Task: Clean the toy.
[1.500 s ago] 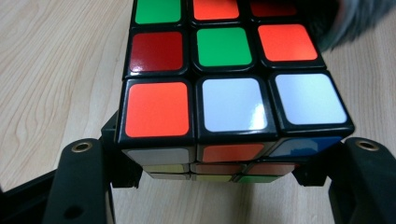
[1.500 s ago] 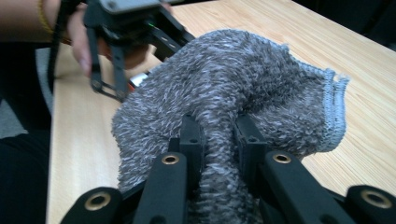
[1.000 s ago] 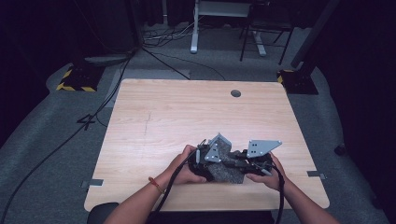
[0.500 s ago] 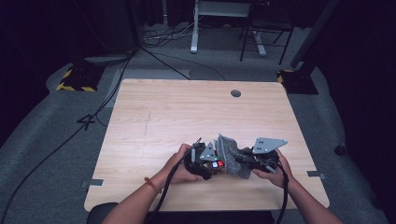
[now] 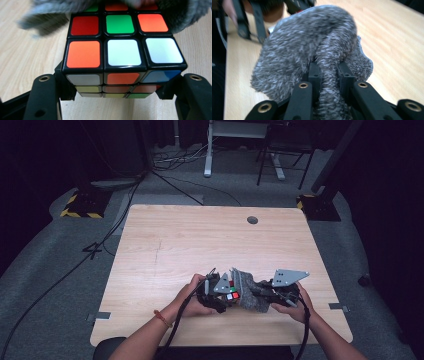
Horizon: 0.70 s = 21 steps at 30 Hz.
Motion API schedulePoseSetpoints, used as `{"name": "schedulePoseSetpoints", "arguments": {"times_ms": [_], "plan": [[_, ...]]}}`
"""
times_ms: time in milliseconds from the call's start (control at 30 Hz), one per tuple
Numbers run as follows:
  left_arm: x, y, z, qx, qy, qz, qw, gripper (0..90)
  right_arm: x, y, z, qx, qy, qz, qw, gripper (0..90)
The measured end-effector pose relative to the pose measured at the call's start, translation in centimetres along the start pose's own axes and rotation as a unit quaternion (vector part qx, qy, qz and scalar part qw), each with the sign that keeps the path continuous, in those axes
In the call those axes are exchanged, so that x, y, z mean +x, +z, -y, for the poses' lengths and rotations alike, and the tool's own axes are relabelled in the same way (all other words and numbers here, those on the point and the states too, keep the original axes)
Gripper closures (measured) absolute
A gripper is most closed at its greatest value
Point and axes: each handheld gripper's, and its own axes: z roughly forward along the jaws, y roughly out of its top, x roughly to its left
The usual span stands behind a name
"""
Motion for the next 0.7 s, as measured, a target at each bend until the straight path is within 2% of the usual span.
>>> {"name": "schedulePoseSetpoints", "arguments": {"times_ms": [100,167,200,233,267,333,433,533,567,633,700], "plan": [[-0.4,0.7,-0.3,0.012,0.009,-0.008,0.9999,33.8,0.8,-0.3,-0.9,-0.02,-0.008,-0.021,0.9995,77.5],[-0.6,0.8,-0.4,0.01,0.013,-0.007,0.9998,33.8,1.5,0.1,-1.6,-0.022,-0.017,-0.046,0.9986,77.3],[-0.9,0.9,-0.6,0.001,0.018,0.002,0.9998,33.8,1.8,0.4,-1.8,-0.019,-0.019,-0.054,0.9982,77.2],[-0.9,0.9,-0.6,0.001,0.018,0.002,0.9998,33.8,1.8,0.4,-1.8,-0.019,-0.019,-0.054,0.9982,77.2],[-1.1,0.9,-0.7,0.004,0.021,-0.001,0.9998,33.8,2.3,1.0,-2.2,-0.01,-0.034,-0.05,0.9981,77.1],[-0.8,0.8,-0.4,0.006,0.011,-0.002,0.9999,33.8,2.2,1.3,-2.3,-0.007,-0.031,-0.046,0.9984,77.1],[-0.7,0.7,-0.4,0.007,0.012,-0.005,0.9999,33.8,2.0,1.4,-2.3,-0.003,-0.029,-0.032,0.9991,77.1],[-0.7,0.6,-0.4,0.007,0.01,-0.006,0.9999,33.9,1.2,1.1,-1.9,-0.001,-0.018,-0.018,0.9997,77.1],[-0.7,0.5,-0.4,0.008,0.014,-0.01,0.9998,33.8,0.5,0.8,-1.4,-0.005,-0.003,-0.022,0.9997,77.1],[-0.6,0.5,-0.4,0.009,0.012,-0.01,0.9998,33.9,0.1,0.7,-1.1,-0.006,0.006,-0.023,0.9997,77.0],[-0.6,0.4,-0.3,0.007,0.009,-0.007,0.9999,33.8,-0.8,0.5,-0.1,0.006,0.018,-0.006,0.9998,77.1]]}}
